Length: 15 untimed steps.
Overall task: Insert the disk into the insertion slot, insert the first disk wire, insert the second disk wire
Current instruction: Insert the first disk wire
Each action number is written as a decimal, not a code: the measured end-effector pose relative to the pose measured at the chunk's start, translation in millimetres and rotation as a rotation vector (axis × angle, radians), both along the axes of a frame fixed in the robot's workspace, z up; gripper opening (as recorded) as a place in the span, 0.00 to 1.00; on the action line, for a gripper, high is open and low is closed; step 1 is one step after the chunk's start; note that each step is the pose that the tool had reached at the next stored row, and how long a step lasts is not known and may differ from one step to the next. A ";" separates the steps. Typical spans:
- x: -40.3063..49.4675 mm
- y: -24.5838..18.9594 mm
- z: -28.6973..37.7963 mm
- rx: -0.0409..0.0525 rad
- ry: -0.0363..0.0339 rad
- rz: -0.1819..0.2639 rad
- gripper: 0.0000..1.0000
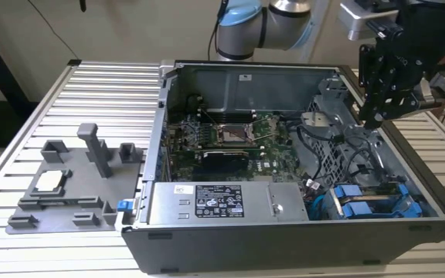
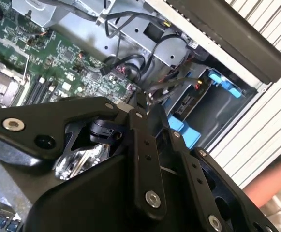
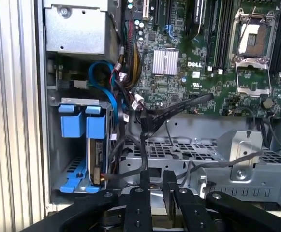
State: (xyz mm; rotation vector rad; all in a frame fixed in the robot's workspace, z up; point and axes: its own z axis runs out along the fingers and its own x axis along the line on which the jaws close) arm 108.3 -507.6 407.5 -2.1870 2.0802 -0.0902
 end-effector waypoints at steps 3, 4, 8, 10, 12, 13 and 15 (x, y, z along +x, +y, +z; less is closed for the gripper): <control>-10.8 1.5 -1.7 -0.0057 0.0000 0.000 0.35; -14.0 2.2 -2.2 -0.0077 0.0000 0.000 0.35; -27.9 5.7 -5.0 -0.0179 0.0000 0.000 0.35; -34.8 7.8 -6.3 -0.0256 0.0000 0.000 0.35; -41.5 10.0 -7.5 -0.0352 0.0000 0.000 0.35; -43.7 10.6 -7.9 -0.0407 0.0001 0.000 0.35; -45.3 10.9 -8.4 -0.0548 0.0000 0.000 0.35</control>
